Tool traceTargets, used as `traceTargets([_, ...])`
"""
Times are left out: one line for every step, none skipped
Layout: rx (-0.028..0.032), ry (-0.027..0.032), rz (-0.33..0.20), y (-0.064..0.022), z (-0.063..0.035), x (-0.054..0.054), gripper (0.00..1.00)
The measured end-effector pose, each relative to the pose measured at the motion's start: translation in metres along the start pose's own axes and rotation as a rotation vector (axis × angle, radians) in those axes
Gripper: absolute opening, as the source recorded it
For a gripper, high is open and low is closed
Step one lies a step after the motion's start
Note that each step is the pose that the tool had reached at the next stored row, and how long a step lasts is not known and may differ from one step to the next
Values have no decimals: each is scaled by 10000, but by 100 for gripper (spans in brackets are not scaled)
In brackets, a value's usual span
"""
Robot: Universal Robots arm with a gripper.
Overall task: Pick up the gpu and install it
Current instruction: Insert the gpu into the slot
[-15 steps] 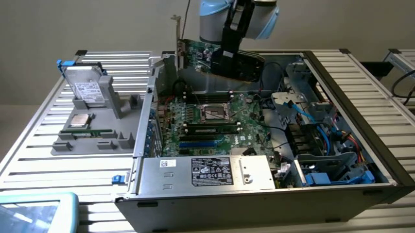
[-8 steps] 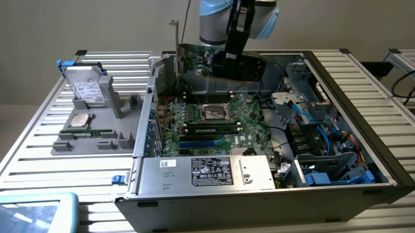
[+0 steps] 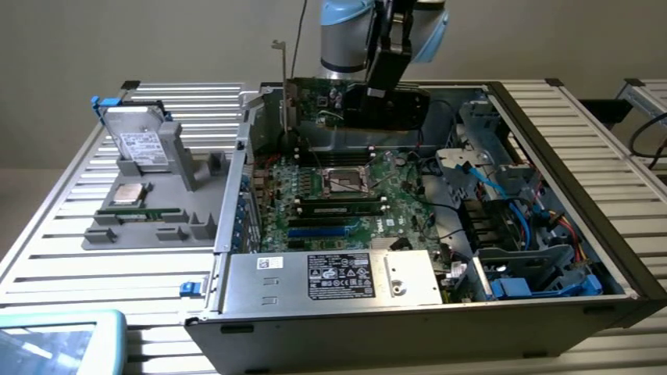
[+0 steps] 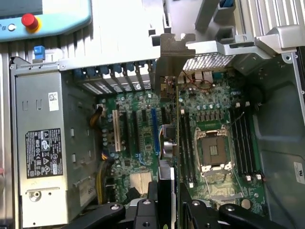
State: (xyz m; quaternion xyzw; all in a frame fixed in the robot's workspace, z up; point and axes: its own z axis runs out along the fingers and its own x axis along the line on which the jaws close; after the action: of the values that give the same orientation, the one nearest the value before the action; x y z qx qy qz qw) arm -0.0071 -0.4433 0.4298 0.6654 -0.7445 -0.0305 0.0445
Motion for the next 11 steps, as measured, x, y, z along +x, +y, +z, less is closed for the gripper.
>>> traceTargets([1, 1, 1, 0, 0, 0, 27])
traceTargets([1, 1, 1, 0, 0, 0, 27])
traceTargets([1, 0, 1, 0, 1, 0, 27])
traceTargets([1, -1, 1, 0, 1, 0, 27])
traceTargets([1, -1, 1, 0, 1, 0, 27])
traceTargets([4, -1, 0, 0, 1, 0, 27])
traceTargets([4, -1, 0, 0, 1, 0, 27])
traceTargets([5, -2, -3, 0, 1, 0, 27])
traceTargets([5, -1, -6, 0, 1, 0, 27])
traceTargets([5, 1, -7, 0, 1, 0, 27])
traceTargets([5, 0, -9, 0, 3, -1, 27])
